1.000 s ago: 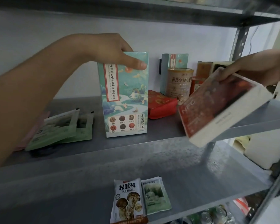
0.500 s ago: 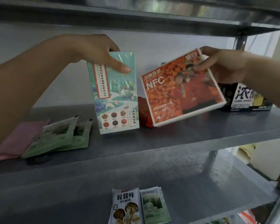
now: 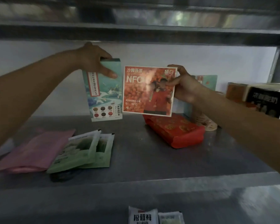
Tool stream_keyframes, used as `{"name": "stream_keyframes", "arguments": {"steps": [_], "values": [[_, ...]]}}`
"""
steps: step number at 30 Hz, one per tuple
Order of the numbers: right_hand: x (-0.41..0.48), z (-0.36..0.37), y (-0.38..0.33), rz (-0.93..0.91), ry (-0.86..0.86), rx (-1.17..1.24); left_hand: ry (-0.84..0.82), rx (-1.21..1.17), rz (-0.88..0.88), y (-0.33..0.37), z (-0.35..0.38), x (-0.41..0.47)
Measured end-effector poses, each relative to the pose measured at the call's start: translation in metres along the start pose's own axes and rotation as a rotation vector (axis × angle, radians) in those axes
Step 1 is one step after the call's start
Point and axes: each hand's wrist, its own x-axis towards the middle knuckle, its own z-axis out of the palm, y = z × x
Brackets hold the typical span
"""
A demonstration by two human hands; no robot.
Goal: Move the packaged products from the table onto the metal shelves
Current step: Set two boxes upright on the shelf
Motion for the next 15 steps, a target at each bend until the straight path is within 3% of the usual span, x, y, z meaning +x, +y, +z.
{"name": "stream_keyframes", "arguments": {"steps": [6,15], "values": [[0.049,0.044,0.037,0.031,0.043,-0.010,-0.045,0.252,-0.104,-0.053,0.013,0.016],[0.080,0.058,0.091,0.134,0.060,-0.089,-0.115,0.006,-0.218,-0.095,0.034,0.004]]}}
